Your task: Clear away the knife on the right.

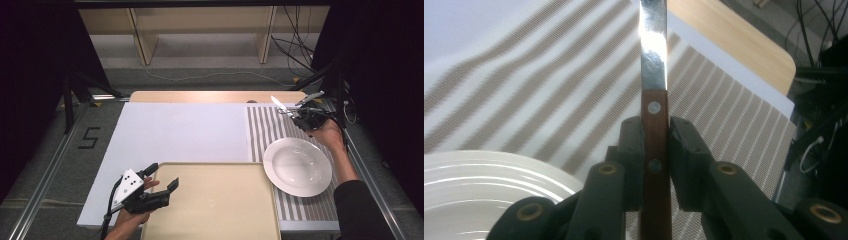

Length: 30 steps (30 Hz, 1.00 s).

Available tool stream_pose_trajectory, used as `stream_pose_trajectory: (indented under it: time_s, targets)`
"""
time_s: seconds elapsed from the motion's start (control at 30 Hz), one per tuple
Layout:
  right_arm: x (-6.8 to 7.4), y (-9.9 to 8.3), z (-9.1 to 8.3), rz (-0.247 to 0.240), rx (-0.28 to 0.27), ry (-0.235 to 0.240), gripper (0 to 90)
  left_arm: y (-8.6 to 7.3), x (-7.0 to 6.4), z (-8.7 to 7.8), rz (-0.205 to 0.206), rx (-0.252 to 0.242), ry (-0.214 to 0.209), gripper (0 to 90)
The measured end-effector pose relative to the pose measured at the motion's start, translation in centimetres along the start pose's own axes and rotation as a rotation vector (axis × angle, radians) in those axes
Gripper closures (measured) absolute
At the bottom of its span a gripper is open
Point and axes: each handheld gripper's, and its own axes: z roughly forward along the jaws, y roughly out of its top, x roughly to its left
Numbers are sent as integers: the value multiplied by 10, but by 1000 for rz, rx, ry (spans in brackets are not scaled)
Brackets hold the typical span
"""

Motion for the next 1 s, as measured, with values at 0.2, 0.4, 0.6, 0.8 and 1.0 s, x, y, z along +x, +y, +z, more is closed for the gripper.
stream_pose_trajectory:
  time_s: [0.2, 0.4, 0.6, 0.8, 1.0]
  targets:
    - [30, 4, -23, -25, -88, 51, 776, 0, 0, -1, 2, -1, 1, 157]
    - [65, -2, -40, -91, -142, 97, 776, 1, -1, 0, 6, -3, 0, 156]
    - [89, -9, -52, -122, -162, 129, 776, 2, -2, -2, 7, -9, -3, 156]
    - [112, -18, -61, -133, -183, 172, 776, 2, -3, -2, 9, -11, -7, 156]
    - [130, -26, -66, -154, -184, 197, 775, 2, -2, -3, 6, -15, -2, 156]
